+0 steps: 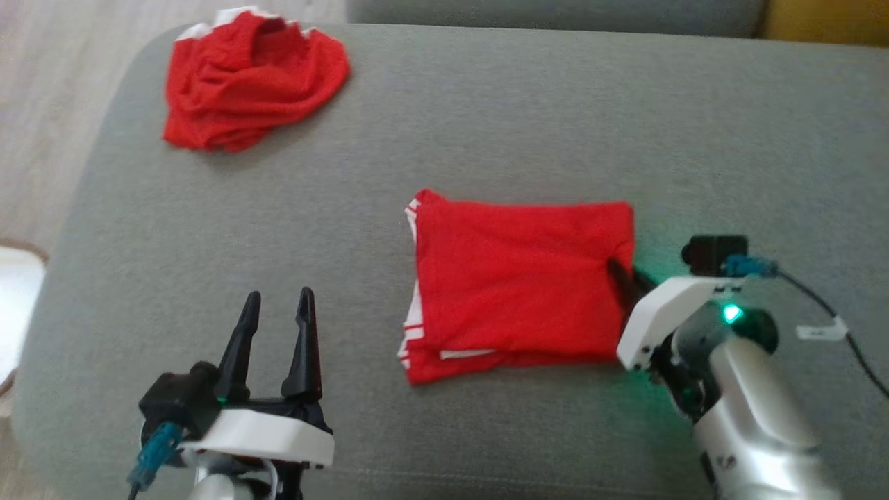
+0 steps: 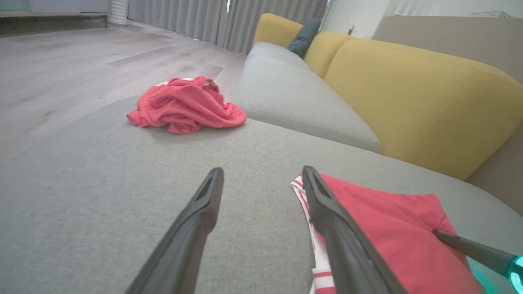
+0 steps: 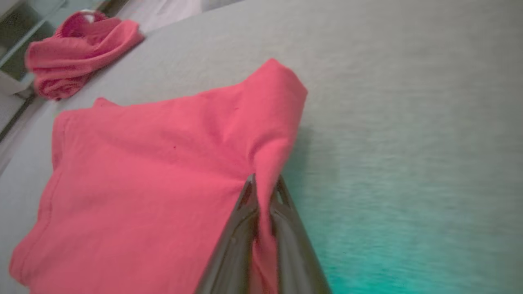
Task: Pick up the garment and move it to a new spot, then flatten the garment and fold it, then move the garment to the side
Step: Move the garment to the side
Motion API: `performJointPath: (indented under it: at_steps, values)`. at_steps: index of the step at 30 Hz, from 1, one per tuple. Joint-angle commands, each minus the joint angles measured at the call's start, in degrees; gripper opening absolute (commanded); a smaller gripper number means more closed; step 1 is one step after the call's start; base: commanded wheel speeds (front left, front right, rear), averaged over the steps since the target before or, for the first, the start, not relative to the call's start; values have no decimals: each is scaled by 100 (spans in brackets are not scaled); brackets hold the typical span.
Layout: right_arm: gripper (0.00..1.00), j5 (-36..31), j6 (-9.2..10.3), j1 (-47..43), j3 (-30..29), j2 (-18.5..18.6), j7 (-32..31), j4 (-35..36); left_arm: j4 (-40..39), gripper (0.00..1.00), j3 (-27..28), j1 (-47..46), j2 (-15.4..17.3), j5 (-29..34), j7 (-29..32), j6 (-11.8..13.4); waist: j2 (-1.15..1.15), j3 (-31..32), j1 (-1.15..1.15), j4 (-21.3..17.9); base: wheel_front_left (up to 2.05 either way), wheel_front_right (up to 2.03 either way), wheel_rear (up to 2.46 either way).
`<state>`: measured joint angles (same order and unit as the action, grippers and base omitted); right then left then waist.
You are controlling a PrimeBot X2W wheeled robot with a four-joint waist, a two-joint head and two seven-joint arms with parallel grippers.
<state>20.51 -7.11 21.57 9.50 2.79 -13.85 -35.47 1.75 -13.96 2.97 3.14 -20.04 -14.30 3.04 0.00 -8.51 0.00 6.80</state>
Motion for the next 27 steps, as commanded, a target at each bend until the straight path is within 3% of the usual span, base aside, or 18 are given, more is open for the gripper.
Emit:
performJointPath:
  at_steps: [1,11,18,22,27]
  values:
    - [0,-78,-37,294,8,31,93,184,-238,100,152,-261,-26,74,-70,-18,0,-75,0,-246,0,0,0]
    - [0,-542,-37,709,-561,305,139,541,-354,100,107,-485,-24,330,-70,-161,0,-518,0,-1835,0,0,0]
    - [0,-628,-37,1081,-644,236,207,729,-337,100,115,-726,109,509,-68,-240,0,-958,0,-2941,0,0,0]
    - [0,-614,-37,1248,-596,158,315,673,-359,100,72,-897,203,583,6,-271,0,-1143,0,-3252,0,0,0]
    - [0,-654,-37,1456,-624,104,476,531,-437,100,62,-1027,293,615,93,-283,0,-1277,0,-3314,0,0,0]
